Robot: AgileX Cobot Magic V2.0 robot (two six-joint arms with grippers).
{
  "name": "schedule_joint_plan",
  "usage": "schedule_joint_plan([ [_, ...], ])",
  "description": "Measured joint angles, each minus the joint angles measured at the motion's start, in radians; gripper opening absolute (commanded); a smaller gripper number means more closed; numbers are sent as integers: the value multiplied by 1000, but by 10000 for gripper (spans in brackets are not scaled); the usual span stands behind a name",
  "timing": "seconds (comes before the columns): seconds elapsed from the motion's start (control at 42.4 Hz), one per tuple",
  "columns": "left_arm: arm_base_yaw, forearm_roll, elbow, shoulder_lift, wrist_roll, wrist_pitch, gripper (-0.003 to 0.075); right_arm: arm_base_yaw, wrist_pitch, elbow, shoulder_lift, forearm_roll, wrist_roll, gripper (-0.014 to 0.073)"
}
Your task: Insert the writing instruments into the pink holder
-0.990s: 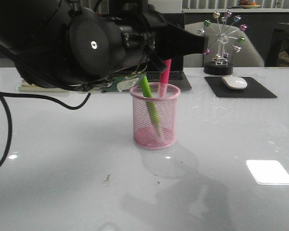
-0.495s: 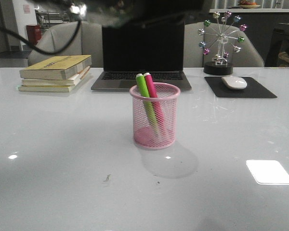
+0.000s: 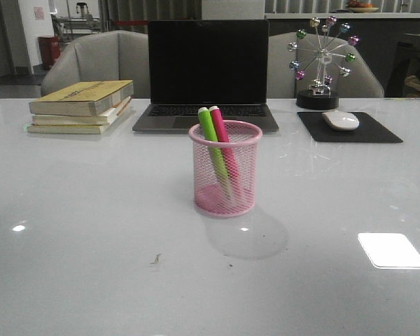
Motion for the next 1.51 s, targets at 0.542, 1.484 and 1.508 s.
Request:
schedule_joint_plan([
  [0.542, 109, 20, 321, -428, -6, 132, 422, 0, 29, 4, -10, 9, 0, 497],
  [1.484, 109, 184, 419, -463, -236, 74, 91, 0, 65, 258, -427, 2, 2, 57],
  [1.508, 109, 184, 419, -463, -236, 74, 91, 0, 67, 258, -427, 2, 2, 57],
])
